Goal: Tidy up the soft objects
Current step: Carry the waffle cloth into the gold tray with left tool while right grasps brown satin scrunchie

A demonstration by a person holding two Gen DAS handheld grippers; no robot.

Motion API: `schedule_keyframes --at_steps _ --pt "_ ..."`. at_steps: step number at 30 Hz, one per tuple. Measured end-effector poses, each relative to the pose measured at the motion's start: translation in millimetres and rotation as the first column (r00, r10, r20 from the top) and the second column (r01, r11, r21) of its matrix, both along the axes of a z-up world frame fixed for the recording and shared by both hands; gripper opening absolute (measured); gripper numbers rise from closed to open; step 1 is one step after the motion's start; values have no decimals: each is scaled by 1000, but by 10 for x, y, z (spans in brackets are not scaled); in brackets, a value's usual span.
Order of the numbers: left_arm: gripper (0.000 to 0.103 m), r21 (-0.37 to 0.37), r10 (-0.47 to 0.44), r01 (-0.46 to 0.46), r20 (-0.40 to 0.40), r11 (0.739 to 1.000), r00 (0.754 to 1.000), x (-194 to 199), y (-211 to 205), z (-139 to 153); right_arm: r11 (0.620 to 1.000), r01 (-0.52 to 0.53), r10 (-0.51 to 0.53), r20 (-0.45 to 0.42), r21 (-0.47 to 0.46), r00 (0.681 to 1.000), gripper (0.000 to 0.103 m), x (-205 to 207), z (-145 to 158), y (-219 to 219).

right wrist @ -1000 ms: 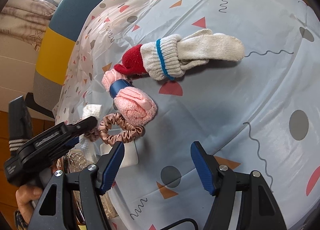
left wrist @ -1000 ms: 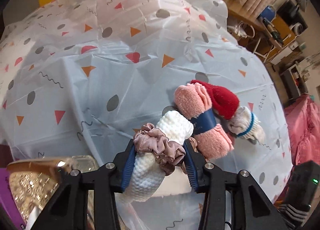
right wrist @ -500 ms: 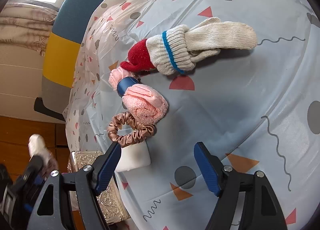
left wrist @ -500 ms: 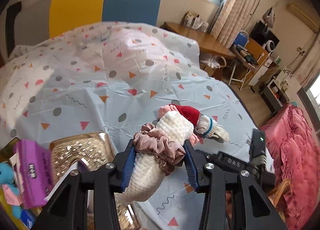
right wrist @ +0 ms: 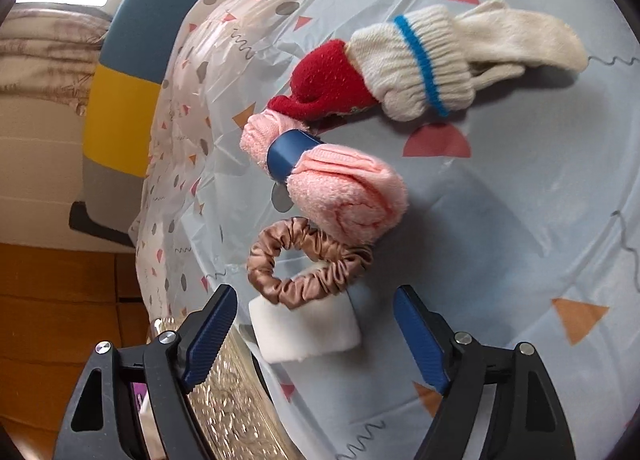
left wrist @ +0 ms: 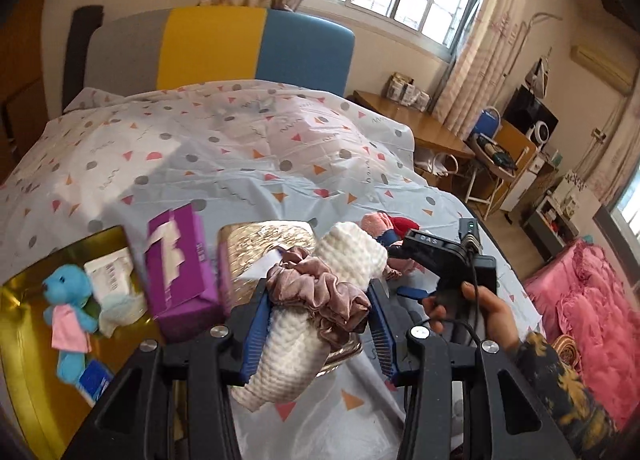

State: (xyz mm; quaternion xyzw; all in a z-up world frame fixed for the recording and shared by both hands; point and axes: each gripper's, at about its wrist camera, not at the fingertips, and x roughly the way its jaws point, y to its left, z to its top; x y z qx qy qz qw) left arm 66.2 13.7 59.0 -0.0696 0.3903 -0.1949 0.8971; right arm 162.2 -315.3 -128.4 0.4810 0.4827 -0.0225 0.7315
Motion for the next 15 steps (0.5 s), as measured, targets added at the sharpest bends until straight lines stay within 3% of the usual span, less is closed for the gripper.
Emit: schedule_keyframes --at_steps 6,10,12,13,14,15 --pt "47 -31 84 -84 -21 996 996 -196 455 -118 996 43 -47 -49 -80 998 83 240 26 126" --pt "47 -47 145 -148 -57 988 988 -278 729 -258 970 -53 28 -106 -237 994 81 409 93 293" --pt "47 -47 181 -184 -67 982 981 -318 861 -324 944 -104 74 -106 -313 992 61 441 137 374" --pt "47 -48 193 -196 -72 979 979 -337 923 -356 933 -128 92 -120 -337 989 41 437 131 391" --pt "47 -47 209 -213 -78 976 975 -355 988 -392 924 -135 95 -128 -358 987 28 406 121 383" --pt "47 -47 227 -231 -85 972 970 -373 1058 -430 919 -138 98 -126 -368 987 26 365 116 360"
